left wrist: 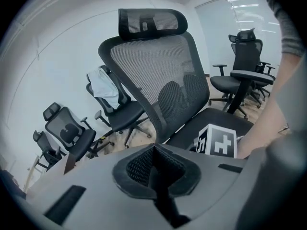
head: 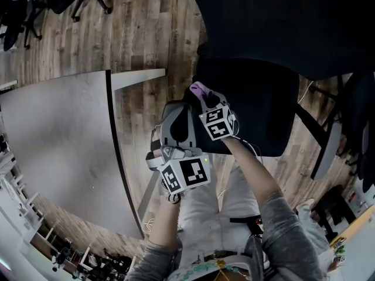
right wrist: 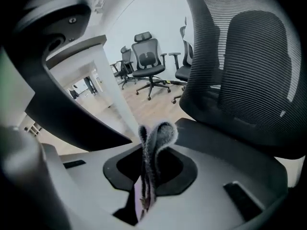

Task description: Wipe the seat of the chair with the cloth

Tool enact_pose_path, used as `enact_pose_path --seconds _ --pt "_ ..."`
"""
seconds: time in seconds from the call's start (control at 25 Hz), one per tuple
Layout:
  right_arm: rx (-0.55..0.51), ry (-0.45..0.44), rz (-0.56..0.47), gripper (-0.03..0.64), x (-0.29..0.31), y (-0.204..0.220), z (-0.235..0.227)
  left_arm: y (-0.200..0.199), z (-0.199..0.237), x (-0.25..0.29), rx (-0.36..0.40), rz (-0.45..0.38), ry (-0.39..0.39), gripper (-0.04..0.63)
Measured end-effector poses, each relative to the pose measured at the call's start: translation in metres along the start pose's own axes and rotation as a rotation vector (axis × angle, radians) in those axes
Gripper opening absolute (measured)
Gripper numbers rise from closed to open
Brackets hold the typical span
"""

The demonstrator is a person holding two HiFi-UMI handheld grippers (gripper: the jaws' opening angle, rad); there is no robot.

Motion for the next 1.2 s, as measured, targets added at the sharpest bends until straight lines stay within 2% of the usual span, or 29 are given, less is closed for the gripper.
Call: enact_pose_path --seconds 0.24,0.36,1.2 --pt "-0.146 0.126 0.074 0.052 0.030 0.012 -0.001 0.000 0.000 0.000 -0.003 -0.003 0.005 0.000" --pt "-0.180 0.161 0.079 0.052 0.036 0.015 -0.002 0.001 0.000 0.000 -0.004 -0.005 0.007 0.000" --pt "-0.307 0.135 0.084 0.052 0.039 0.020 -0.008 0.000 0.001 0.000 0.008 -0.004 -0.002 0.000"
Point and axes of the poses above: the fingertips, and each gripper's own axes: x forward along the fingers, z to its left, y out of its underside, the point moved 2 cm from there along -x, backward along the fingers, and after that the axes turned 12 degrees about z, right-handed, at the moved point
